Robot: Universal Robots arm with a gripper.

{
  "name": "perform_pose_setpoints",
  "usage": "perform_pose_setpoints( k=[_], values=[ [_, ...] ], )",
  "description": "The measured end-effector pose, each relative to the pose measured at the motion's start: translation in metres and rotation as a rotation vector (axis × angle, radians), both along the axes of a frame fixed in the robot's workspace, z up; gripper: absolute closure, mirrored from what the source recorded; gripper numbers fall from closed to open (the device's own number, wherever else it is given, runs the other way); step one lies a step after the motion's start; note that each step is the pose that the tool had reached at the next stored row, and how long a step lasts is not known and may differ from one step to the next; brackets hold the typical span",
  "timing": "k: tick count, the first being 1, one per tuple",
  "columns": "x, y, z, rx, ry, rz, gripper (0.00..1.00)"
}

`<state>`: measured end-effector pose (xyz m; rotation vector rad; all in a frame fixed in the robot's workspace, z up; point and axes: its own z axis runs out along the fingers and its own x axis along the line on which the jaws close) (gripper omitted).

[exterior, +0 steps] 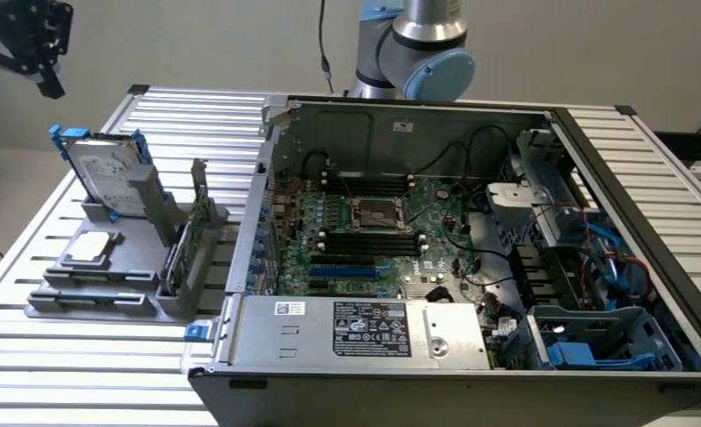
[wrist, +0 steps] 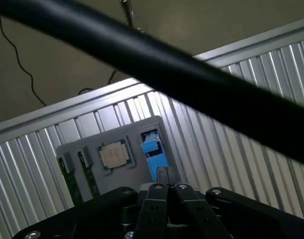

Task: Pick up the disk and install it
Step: 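Pick up the disk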

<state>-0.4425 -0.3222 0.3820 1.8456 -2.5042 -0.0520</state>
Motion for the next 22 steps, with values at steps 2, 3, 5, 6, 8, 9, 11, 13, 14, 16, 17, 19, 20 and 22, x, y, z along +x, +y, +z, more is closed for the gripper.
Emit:
perform_pose_setpoints(
  k=[2,3,5,6,8,9,11,13,14,16,17,19,20,22],
  values=[
    [0.0,0.0,-0.0003,-0.0001,-0.0002,0.036,0.89],
    [0.0,0.0,-0.0005,-0.0001,-0.0004,0.054,0.89],
    [0.0,0.0,-0.001,-0.0002,-0.0016,0.09,0.89],
    [0.0,0.0,-0.0013,-0.0002,-0.0026,0.11,0.89],
    [0.0,0.0,-0.0019,-0.0003,-0.005,0.146,0.89],
    [0.0,0.0,-0.0023,-0.0005,-0.0068,0.164,0.89],
    [0.0,0.0,-0.0032,-0.0009,-0.0133,0.199,0.89],
    [0.0,0.0,-0.0039,-0.0013,-0.0201,0.237,0.89],
    [0.0,0.0,-0.0043,-0.0016,-0.0233,0.255,0.89],
    [0.0,0.0,-0.0048,-0.0021,-0.0301,0.29,0.89],
    [0.0,0.0,-0.0049,-0.002,-0.0316,0.303,0.89],
    [0.0,0.0,-0.0049,-0.002,-0.0317,0.309,0.89],
    [0.0,0.0,-0.0049,-0.002,-0.0318,0.309,0.89],
    [0.0,0.0,-0.005,-0.002,-0.0318,0.309,0.88]
  ],
)
